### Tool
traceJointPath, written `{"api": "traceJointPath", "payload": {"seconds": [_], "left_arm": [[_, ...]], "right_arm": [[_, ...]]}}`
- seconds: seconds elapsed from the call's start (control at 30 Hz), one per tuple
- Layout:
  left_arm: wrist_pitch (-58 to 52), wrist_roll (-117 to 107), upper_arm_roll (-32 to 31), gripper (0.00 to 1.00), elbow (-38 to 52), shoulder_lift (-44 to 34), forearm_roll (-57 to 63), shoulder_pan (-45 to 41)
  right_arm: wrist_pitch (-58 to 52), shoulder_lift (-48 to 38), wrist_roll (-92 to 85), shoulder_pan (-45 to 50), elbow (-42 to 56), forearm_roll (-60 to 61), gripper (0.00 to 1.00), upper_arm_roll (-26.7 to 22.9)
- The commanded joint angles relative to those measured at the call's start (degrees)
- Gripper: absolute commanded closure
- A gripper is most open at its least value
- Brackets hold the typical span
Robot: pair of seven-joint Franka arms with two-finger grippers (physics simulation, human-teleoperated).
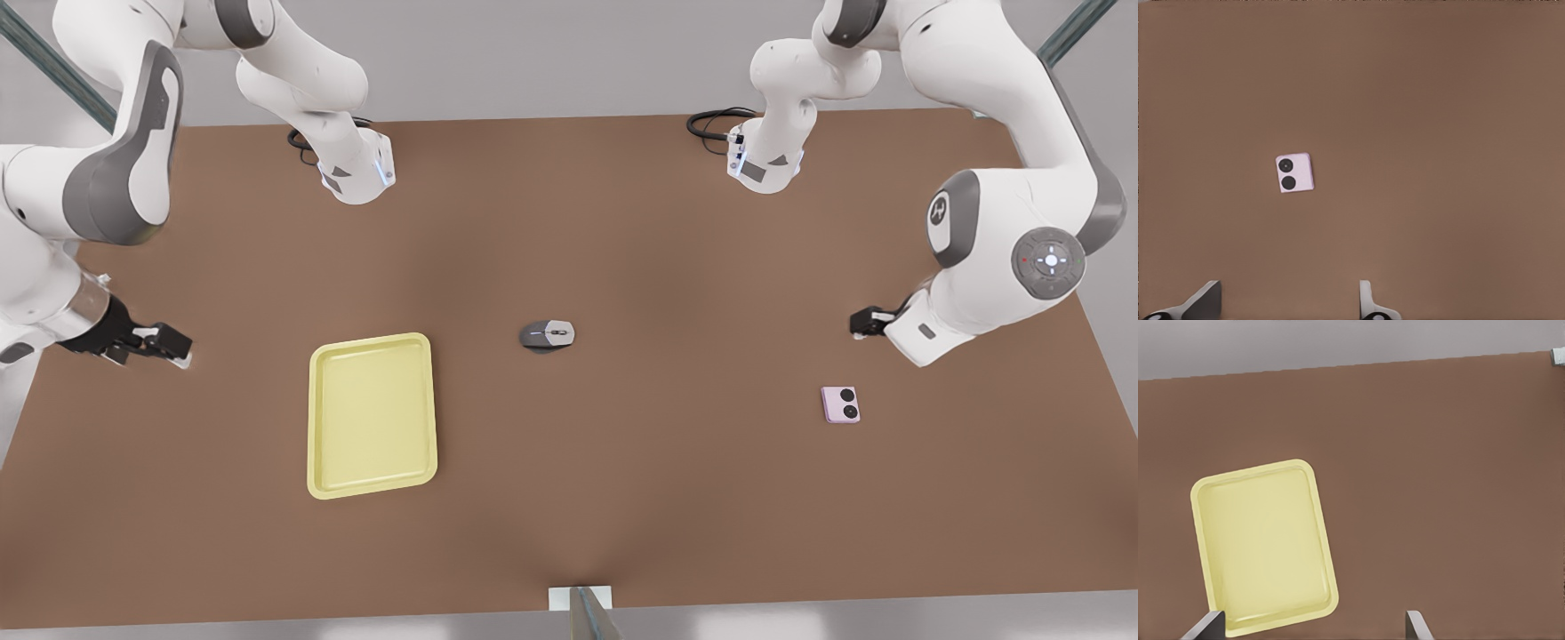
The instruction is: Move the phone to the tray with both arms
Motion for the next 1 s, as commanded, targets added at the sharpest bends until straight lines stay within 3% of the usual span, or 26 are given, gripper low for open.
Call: {"api": "traceJointPath", "payload": {"seconds": [0.0, 0.07, 0.13, 0.2, 0.3, 0.33, 0.73, 0.97], "left_arm": [[2.1, 3.6, 0.0, 0.0, -0.1, 0.3, 0.5, 0.0], [8.4, 1.1, 1.9, 0.0, -3.1, 1.8, -0.4, 0.0], [27.1, -0.9, 6.1, 0.0, -14.5, 2.7, -9.0, 0.0], [41.1, -0.8, 6.1, 0.0, -21.6, 5.8, -9.2, 0.0], [52.9, 0.2, 6.1, 0.0, -27.7, 7.1, -12.4, 0.7], [54.2, 3.1, 6.5, 0.0, -27.7, 8.4, -12.4, 0.7], [65.6, 11.5, 7.7, 0.0, -35.3, 15.0, -12.4, 2.3], [65.8, 11.5, 7.7, 0.0, -36.0, 17.7, -12.4, 2.3]], "right_arm": [[-0.7, -0.2, -0.2, -0.4, 0.1, 0.5, 0.0, 0.3], [-0.6, -0.1, -0.1, -0.3, 0.2, -0.1, 0.0, 0.4], [-0.1, 0.2, 0.0, -0.3, 0.2, 0.2, 0.0, 0.4], [-0.2, 0.3, 0.0, -0.3, 0.2, 0.4, 0.0, 0.4], [-2.0, -0.1, 0.1, -0.3, 0.0, 0.4, 0.0, 0.4], [-6.9, -0.1, -0.3, 0.1, 0.1, -0.5, 0.0, 0.5], [-3.3, 0.6, 0.2, 0.2, 0.3, -0.6, 0.0, 0.3], [-3.3, 0.6, 0.2, 0.1, 0.3, -0.5, 0.0, 0.3]]}}
